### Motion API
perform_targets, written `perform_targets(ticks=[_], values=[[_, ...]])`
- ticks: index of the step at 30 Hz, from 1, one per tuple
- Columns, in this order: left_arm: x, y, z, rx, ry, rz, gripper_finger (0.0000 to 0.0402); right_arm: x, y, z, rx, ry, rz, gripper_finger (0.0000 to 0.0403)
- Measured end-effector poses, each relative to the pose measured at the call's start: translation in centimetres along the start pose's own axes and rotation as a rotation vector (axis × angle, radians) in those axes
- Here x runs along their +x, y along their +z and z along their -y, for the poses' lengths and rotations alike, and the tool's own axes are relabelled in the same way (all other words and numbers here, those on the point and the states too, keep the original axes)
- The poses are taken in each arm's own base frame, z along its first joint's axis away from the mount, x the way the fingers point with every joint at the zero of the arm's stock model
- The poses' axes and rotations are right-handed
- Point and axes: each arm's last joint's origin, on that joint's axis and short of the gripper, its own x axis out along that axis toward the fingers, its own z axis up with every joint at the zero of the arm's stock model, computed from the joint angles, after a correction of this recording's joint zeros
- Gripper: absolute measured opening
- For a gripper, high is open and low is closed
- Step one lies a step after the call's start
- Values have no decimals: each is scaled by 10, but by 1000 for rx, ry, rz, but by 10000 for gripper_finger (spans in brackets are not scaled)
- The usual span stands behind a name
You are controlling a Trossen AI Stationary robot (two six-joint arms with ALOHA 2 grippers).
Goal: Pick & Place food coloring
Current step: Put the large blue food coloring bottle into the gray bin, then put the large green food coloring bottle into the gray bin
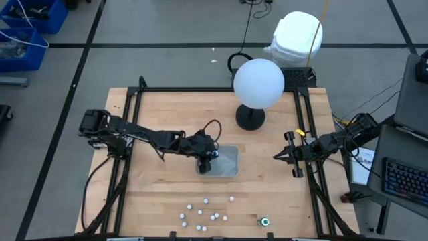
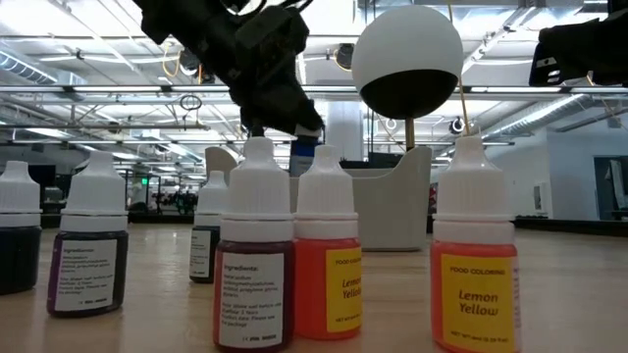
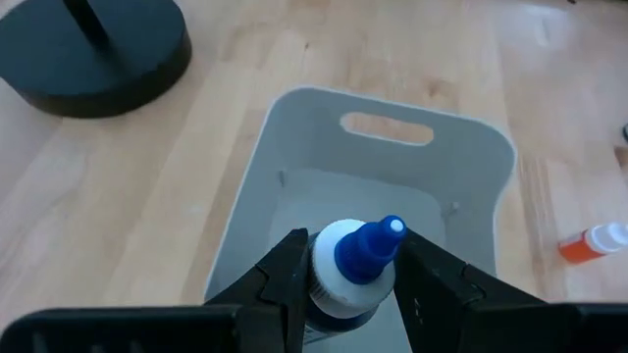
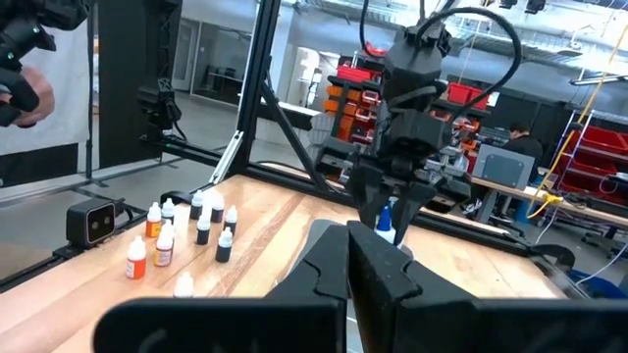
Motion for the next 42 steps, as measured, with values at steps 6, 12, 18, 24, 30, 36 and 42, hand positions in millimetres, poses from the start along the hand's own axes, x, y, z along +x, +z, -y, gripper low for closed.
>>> perform_targets(ticks=[6, 12, 18, 24, 30, 36, 42], values=[[0, 0, 0, 0, 3, -5, 125, 0, 0, 0, 0, 0, -1, 0], [0, -3, -1, -5, 25, -29, 159, 0, 0, 0, 0, 0, -1, 0], [0, -5, -3, -37, 75, -34, 236, 0, 0, 0, 0, 0, -1, 0], [0, -2, -2, -21, 64, -8, 252, 0, 0, 0, 0, 0, -1, 0], [-15, 35, 13, 37, -102, 119, 254, 0, 0, 0, 0, 0, -1, 0], [-76, 76, 50, 195, -175, 151, 235, 0, -1, 0, -3, 7, -12, 0], [-156, 47, 84, 380, -16, 277, 126, 1, -2, -1, -6, 10, -24, 0]])
